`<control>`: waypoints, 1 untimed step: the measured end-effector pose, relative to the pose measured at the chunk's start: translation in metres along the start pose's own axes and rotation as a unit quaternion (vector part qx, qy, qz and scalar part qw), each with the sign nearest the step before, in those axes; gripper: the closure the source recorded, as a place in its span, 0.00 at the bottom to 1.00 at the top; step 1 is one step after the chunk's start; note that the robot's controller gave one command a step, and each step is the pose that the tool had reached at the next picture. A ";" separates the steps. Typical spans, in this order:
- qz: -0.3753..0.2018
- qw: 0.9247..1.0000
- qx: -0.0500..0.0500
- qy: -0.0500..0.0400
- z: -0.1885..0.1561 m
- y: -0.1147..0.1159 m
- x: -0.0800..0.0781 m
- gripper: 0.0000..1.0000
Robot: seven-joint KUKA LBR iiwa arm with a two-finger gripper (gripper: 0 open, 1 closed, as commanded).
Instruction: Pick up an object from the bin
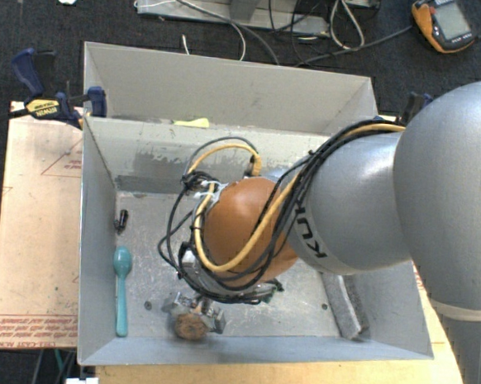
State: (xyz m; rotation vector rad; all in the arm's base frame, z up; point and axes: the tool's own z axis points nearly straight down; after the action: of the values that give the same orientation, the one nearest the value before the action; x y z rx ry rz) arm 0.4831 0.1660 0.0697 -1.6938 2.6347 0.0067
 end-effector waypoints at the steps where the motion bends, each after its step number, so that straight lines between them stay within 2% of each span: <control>1: 0.001 1.000 -0.002 0.001 -0.012 0.001 0.000 1.00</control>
Offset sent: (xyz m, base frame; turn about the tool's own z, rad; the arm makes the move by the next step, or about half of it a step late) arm -0.0010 0.0000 0.0239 0.0003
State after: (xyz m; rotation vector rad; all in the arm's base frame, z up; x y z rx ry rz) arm 0.4817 0.1661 0.0821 -1.6938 2.6386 0.0094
